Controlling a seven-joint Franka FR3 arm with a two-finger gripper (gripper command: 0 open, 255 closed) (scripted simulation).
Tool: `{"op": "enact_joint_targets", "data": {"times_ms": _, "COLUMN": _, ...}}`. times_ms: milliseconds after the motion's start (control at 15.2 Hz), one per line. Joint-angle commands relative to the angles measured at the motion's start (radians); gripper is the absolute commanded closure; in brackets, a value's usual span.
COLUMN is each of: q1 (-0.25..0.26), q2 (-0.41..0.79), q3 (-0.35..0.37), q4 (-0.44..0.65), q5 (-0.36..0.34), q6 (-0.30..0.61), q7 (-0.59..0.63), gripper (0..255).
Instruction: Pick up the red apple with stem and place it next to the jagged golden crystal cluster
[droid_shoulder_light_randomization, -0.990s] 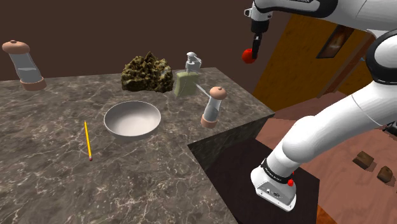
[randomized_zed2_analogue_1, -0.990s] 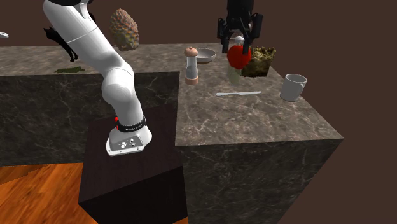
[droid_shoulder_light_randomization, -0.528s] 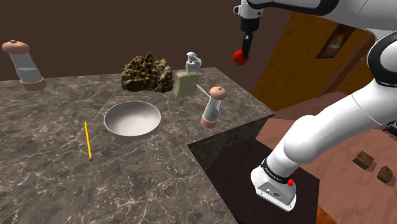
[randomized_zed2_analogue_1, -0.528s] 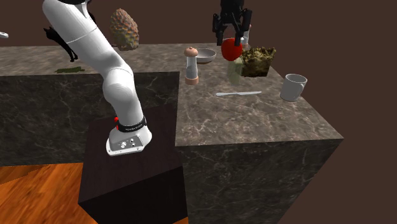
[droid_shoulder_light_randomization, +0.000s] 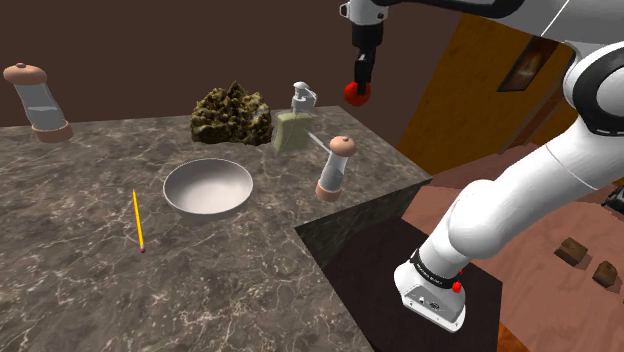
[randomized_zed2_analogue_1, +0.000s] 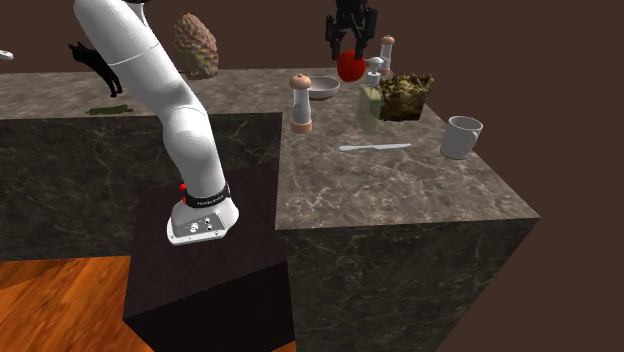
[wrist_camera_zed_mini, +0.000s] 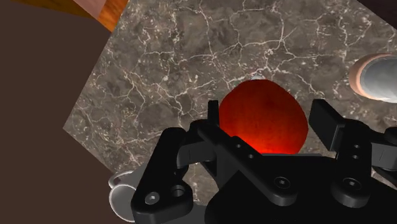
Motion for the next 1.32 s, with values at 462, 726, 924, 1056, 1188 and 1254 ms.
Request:
{"op": "enact_joint_targets", "data": {"times_ms": 462, "q1": 0.082, "q2": 0.152, "q3": 0.134, "q4": 0.175, "q5": 0.056, "q6": -0.074, "q7": 0.211, "gripper": 255}}
{"op": "enact_joint_targets", "data": {"times_ms": 726, "q1": 0.124, "q2": 0.246, "q3": 0.188, "q4": 0.286, "q5": 0.066, "q6": -0.112, "q7": 0.305, "gripper": 255}}
{"op": "enact_joint_targets", "data": {"times_ms": 924, "q1": 0.16, "q2": 0.33, "q3": 0.225, "q4": 0.389, "q5": 0.064, "q6": -0.147, "q7": 0.375, "gripper": 255}}
{"op": "enact_joint_targets", "data": {"times_ms": 1056, "q1": 0.188, "q2": 0.392, "q3": 0.248, "q4": 0.469, "q5": 0.058, "q6": -0.174, "q7": 0.42, "gripper": 255}}
{"op": "enact_joint_targets", "data": {"times_ms": 1188, "q1": 0.217, "q2": 0.452, "q3": 0.266, "q4": 0.533, "q5": 0.051, "q6": -0.189, "q7": 0.464, "gripper": 255}}
{"op": "enact_joint_targets", "data": {"times_ms": 1254, "q1": 0.215, "q2": 0.446, "q3": 0.265, "q4": 0.51, "q5": 0.054, "q6": -0.172, "q7": 0.465, "gripper": 255}}
